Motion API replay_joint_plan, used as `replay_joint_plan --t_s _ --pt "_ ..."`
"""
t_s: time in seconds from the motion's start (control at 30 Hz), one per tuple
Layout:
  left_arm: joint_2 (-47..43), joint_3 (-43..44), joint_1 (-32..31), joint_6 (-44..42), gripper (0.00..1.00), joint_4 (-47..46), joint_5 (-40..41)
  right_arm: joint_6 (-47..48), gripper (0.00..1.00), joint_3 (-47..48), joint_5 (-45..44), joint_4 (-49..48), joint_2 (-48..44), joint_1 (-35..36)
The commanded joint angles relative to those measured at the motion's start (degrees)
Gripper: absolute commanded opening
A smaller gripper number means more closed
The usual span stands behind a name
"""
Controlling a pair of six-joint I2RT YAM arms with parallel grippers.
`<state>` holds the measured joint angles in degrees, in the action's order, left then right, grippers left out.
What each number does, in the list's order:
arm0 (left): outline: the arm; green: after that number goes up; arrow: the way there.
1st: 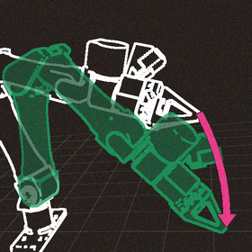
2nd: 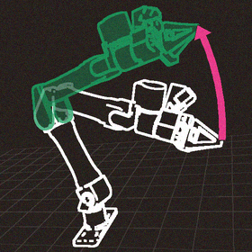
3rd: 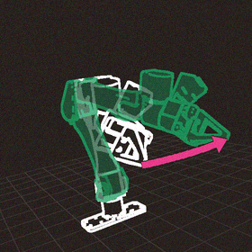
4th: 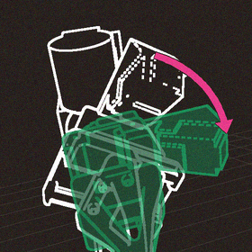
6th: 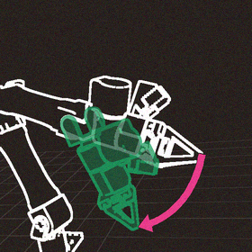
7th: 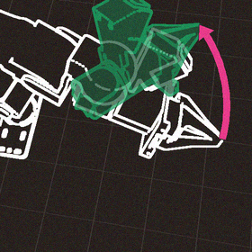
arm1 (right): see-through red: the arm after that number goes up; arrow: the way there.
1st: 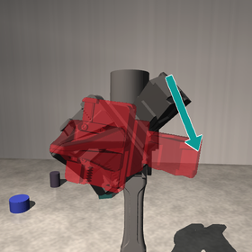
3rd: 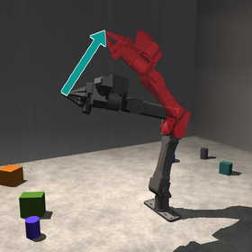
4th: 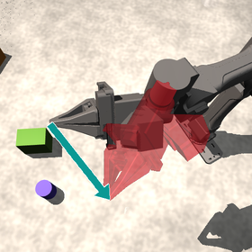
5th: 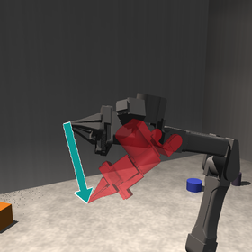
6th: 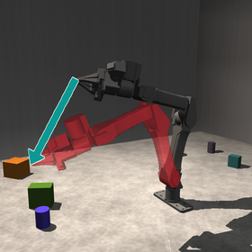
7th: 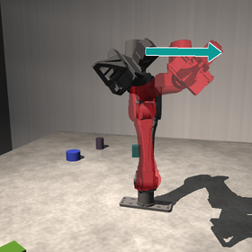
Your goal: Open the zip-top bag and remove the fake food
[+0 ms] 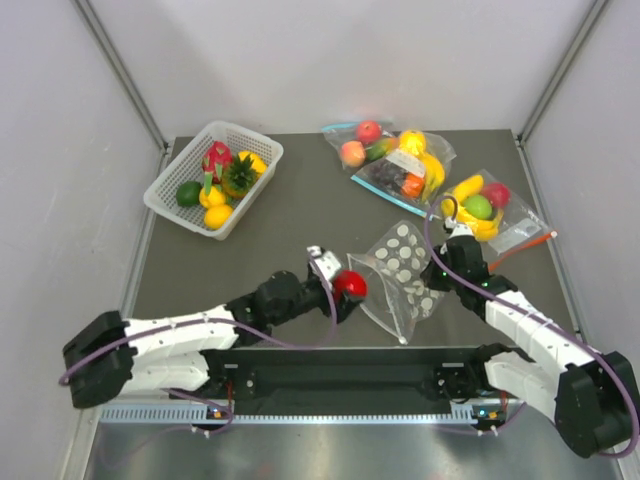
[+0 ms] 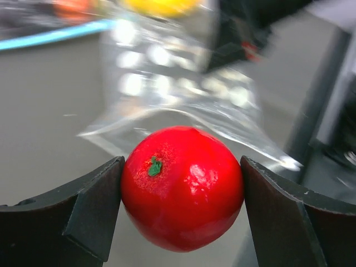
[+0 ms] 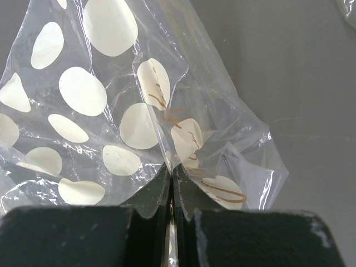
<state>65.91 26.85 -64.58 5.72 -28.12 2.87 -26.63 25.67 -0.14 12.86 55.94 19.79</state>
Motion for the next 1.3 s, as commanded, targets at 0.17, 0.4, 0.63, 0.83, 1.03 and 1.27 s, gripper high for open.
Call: replay_joint_plan --t_s 0.17,0.4,0.63,0.83,1.03,1.27 --pt "-10.44 7.42 25.18 3.42 0.00 10.62 -0.06 1.76 0.00 3.86 -0.03 -0.73 -2.42 -1.69" --pt "-5.98 14.98 51.26 9.13 0.00 11.25 2.65 2.02 0.00 4.56 1.46 -0.12 -3.30 -1.86" --pt "3.95 22.35 64.22 11.16 0.00 10.27 6.52 2.37 0.00 5.09 2.07 1.11 -4.96 -1.95" --pt "10.99 23.25 69.58 10.90 0.13 6.94 6.97 2.37 0.00 5.35 2.60 1.46 -5.58 -2.04" --pt "15.47 26.06 71.61 9.76 0.88 7.90 6.35 2.46 0.00 5.35 2.87 1.46 -5.14 -2.04" --pt "14.07 26.41 71.69 8.44 0.99 9.22 7.14 2.64 0.00 5.97 3.39 0.85 -4.09 -2.04"
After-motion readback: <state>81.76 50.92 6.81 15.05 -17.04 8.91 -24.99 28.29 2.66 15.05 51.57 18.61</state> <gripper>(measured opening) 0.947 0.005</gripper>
